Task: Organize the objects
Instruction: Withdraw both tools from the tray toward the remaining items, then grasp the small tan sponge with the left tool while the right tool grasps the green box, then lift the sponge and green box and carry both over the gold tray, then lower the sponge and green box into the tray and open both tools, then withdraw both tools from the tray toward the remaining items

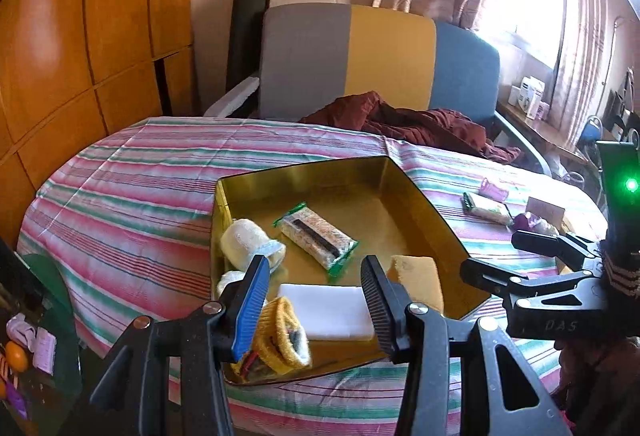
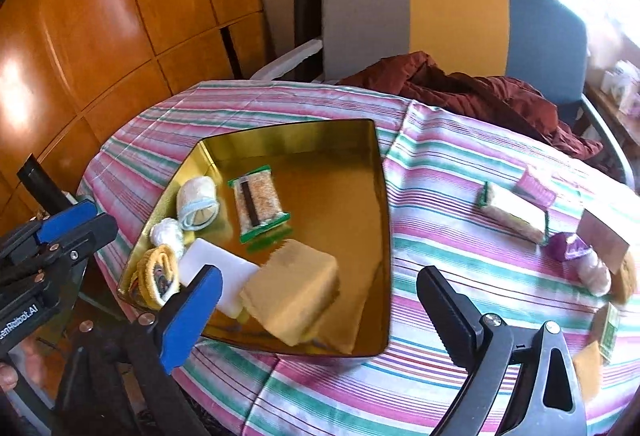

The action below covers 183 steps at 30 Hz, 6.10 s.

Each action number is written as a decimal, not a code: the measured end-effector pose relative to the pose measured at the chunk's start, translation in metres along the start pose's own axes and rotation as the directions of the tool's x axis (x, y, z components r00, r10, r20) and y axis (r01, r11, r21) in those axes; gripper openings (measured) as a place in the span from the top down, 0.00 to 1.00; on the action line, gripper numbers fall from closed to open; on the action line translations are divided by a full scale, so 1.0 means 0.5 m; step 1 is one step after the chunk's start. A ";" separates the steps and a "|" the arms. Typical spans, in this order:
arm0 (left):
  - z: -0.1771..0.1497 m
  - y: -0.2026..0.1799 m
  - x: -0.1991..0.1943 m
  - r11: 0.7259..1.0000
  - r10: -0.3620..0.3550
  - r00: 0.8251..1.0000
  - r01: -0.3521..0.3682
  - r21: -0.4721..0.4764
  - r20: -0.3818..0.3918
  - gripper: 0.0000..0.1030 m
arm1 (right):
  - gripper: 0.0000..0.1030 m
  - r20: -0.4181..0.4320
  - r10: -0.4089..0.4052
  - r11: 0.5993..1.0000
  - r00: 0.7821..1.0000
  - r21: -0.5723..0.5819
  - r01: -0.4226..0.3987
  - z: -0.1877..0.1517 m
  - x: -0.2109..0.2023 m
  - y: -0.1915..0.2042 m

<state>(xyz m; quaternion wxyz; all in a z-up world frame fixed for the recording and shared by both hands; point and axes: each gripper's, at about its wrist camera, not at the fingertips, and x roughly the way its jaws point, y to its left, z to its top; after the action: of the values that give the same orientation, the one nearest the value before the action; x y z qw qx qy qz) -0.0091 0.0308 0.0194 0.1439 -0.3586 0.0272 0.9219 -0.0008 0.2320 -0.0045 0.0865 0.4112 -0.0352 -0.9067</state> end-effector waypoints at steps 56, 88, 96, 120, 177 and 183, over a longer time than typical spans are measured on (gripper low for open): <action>-0.123 -0.777 0.222 0.447 -0.451 0.744 0.667 0.596 -0.494 0.20 | 0.02 -0.191 -0.295 0.684 0.936 0.642 0.347 -0.238 -0.192 -0.688; -0.138 -0.637 0.258 0.662 -0.479 0.739 0.659 0.357 -0.475 0.43 | 0.70 -0.259 -0.237 0.838 0.936 0.433 0.332 -0.208 -0.053 -0.619; -0.124 -0.586 0.227 0.719 -0.429 0.801 0.583 0.380 -0.417 0.43 | 0.70 -0.231 -0.189 0.889 0.954 0.373 0.266 -0.196 -0.052 -0.572; 0.004 -0.043 0.125 0.984 -0.179 0.980 0.176 -0.041 -0.083 0.43 | 0.70 -0.106 -0.052 0.983 0.993 0.169 0.070 -0.057 -0.051 -0.313; -0.006 0.011 0.014 0.999 0.052 0.999 -0.052 -0.002 0.015 0.21 | 0.00 0.006 -0.017 0.998 1.000 -0.055 0.017 0.008 0.016 0.024; -0.009 0.009 0.023 1.000 0.001 1.000 -0.001 -0.023 -0.014 0.21 | 0.00 0.012 -0.034 0.999 0.999 -0.013 0.034 0.004 0.008 -0.007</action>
<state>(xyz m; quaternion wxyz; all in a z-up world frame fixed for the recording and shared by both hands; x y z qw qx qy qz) -0.0157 0.0287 0.0081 0.1390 -0.3667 0.0179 0.9197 -0.0054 0.2347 -0.0068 0.0735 0.4056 -0.0227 -0.9108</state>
